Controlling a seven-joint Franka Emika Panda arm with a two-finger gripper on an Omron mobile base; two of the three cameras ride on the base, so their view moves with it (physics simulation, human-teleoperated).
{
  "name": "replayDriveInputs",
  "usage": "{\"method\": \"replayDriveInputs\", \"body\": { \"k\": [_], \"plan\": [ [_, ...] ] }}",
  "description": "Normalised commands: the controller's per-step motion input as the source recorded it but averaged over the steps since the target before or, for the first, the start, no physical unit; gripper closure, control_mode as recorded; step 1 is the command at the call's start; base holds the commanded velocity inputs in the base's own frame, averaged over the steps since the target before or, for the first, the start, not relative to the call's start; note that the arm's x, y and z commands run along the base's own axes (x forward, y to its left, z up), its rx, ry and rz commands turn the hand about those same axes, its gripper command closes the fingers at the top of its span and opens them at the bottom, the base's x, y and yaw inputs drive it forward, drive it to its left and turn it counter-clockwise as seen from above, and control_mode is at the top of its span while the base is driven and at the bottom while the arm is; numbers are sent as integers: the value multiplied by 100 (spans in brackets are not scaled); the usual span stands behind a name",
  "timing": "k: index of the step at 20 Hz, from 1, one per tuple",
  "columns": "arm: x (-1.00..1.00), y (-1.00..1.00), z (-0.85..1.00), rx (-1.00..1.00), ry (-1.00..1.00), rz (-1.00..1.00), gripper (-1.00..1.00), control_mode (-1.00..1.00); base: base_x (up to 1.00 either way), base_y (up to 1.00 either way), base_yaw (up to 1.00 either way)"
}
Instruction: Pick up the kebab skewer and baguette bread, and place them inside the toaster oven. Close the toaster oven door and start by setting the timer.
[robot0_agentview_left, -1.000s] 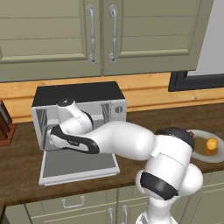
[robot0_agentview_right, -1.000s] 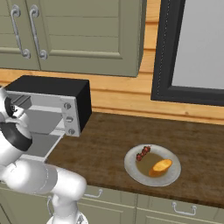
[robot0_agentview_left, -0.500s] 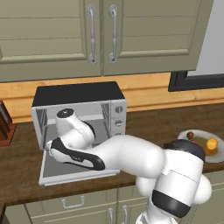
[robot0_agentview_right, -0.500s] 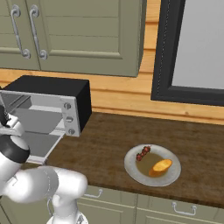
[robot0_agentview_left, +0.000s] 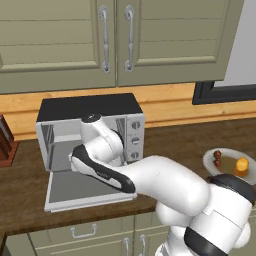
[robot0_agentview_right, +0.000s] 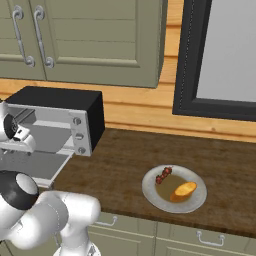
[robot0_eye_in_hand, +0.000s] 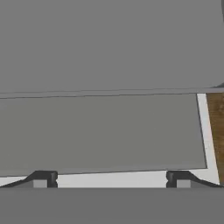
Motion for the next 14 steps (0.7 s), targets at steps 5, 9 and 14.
{"method": "replayDriveInputs", "body": {
  "k": [5,9,14],
  "plan": [
    [-2,-100,32,0,11,-8,-100,-100,0,0,0],
    [1,-100,21,0,13,-11,-100,-100,0,0,0],
    [2,-84,0,0,3,-6,-100,-100,0,0,0]
  ]
}}
